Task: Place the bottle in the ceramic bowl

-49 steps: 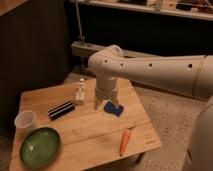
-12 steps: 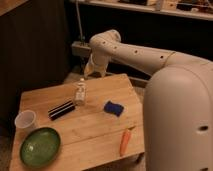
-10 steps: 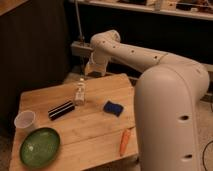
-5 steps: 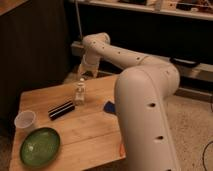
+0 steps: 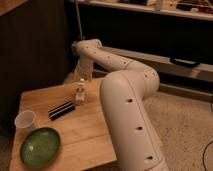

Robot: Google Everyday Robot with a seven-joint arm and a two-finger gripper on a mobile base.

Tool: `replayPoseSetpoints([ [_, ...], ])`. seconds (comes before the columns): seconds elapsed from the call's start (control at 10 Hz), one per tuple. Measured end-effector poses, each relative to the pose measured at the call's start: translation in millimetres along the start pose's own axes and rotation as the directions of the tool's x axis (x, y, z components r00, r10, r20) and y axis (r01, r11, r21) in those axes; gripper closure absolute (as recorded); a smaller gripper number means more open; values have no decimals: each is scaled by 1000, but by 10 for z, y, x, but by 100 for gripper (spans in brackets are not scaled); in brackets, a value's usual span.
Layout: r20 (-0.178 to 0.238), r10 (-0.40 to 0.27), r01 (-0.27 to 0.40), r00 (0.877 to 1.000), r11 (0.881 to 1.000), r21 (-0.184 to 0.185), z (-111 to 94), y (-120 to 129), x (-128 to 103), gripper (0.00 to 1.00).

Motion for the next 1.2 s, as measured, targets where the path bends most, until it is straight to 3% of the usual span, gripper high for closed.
replayPoseSetpoints([
  [0.5, -41, 22, -23, 999, 999, -28, 317, -18, 24, 35],
  [0.9, -47, 29, -28, 998, 999, 33, 516, -28, 147, 35],
  [1.2, -44, 49, -47, 998, 998, 41, 601, 18, 161, 35],
])
